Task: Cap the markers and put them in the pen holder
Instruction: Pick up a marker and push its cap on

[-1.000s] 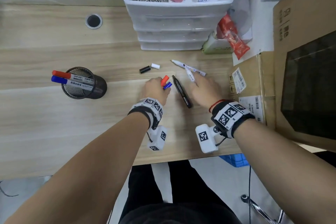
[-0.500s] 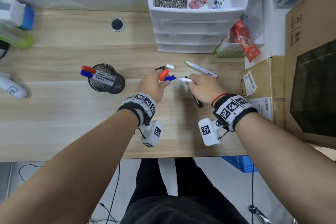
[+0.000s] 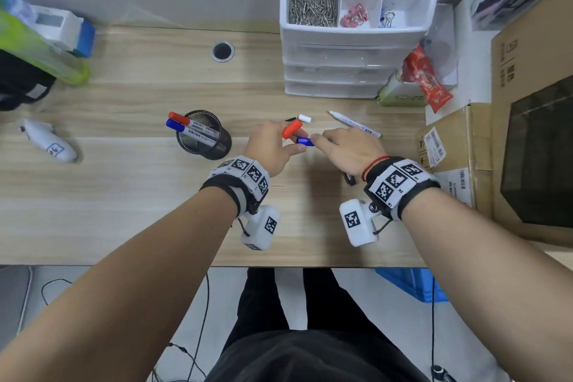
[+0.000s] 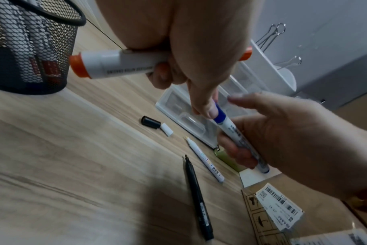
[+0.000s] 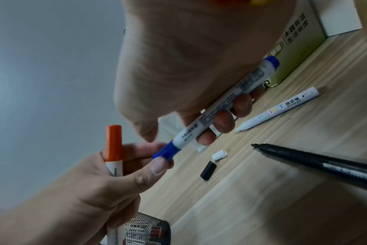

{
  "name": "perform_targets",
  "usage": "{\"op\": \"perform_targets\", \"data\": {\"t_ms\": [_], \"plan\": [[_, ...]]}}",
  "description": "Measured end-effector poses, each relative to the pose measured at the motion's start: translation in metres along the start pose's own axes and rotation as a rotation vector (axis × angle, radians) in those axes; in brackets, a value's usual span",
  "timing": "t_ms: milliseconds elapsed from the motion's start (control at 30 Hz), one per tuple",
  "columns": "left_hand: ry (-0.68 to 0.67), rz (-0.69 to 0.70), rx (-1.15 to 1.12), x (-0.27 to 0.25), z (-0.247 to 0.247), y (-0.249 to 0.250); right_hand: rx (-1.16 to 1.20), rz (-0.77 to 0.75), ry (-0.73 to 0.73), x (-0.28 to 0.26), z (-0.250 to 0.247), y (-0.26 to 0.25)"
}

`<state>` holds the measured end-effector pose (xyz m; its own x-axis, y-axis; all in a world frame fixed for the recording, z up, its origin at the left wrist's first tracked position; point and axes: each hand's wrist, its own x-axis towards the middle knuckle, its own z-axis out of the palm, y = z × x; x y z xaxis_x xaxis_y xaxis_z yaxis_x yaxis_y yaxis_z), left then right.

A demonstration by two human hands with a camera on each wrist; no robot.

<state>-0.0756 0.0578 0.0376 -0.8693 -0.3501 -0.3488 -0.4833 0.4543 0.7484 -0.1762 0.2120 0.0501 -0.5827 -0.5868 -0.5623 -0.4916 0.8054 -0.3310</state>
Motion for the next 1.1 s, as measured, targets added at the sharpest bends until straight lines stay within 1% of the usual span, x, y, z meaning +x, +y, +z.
{"op": "perform_targets", "data": {"t_ms": [167, 267, 333, 400, 433, 500, 533, 600, 633, 700, 733, 800, 833, 866, 933, 966, 1033, 1100], "plan": [[-0.031, -0.014, -0.234, -0.006, -0.013, 0.007, 0.120, 0.080, -0.006, 0.000, -0.002, -0.015], [-0.026, -0.049, -0.297, -0.009, -0.019, 0.007, 0.298, 0.144, 0.002, 0.000, -0.002, -0.022], [0.015, -0.095, -0.352, -0.013, -0.020, 0.005, 0.417, 0.173, 0.040, 0.002, -0.003, -0.023], [0.073, -0.158, -0.381, -0.016, -0.021, -0.001, 0.462, 0.185, 0.088, 0.001, -0.005, -0.026], [0.086, -0.182, -0.385, -0.017, -0.020, -0.003, 0.461, 0.180, 0.089, 0.002, -0.005, -0.026], [0.084, -0.207, -0.416, -0.020, -0.016, -0.005, 0.450, 0.147, 0.065, 0.003, -0.002, -0.030], [0.072, -0.217, -0.447, -0.020, -0.013, -0.005, 0.490, 0.142, 0.057, 0.005, 0.000, -0.032], [0.045, -0.236, -0.501, -0.019, -0.008, -0.004, 0.694, 0.113, -0.018, 0.004, 0.005, -0.042], [0.032, -0.241, -0.523, -0.019, -0.007, -0.003, 0.759, 0.086, -0.070, 0.005, 0.009, -0.047], [0.033, -0.240, -0.547, -0.018, -0.005, -0.002, 0.838, 0.066, -0.172, 0.006, 0.016, -0.054], [0.037, -0.243, -0.545, -0.018, -0.005, -0.001, 0.914, 0.071, -0.219, 0.007, 0.020, -0.055], [0.059, -0.293, -0.508, -0.015, -0.005, -0.004, 0.986, 0.080, -0.297, 0.010, 0.025, -0.049], [0.083, -0.335, -0.491, -0.012, -0.006, -0.007, 0.931, 0.093, -0.292, 0.012, 0.026, -0.043], [0.109, -0.377, -0.471, -0.009, -0.006, -0.011, 0.805, 0.108, -0.235, 0.016, 0.027, -0.034], [0.154, -0.438, -0.389, -0.002, -0.008, -0.023, 0.498, 0.156, -0.051, 0.023, 0.030, -0.008], [0.164, -0.459, -0.334, 0.001, -0.008, -0.029, 0.389, 0.199, 0.016, 0.027, 0.032, 0.006], [0.171, -0.484, -0.211, 0.007, -0.007, -0.039, 0.277, 0.265, 0.057, 0.030, 0.037, 0.028], [0.166, -0.466, -0.054, 0.016, -0.003, -0.046, 0.213, 0.303, 0.044, 0.033, 0.044, 0.041]]}}
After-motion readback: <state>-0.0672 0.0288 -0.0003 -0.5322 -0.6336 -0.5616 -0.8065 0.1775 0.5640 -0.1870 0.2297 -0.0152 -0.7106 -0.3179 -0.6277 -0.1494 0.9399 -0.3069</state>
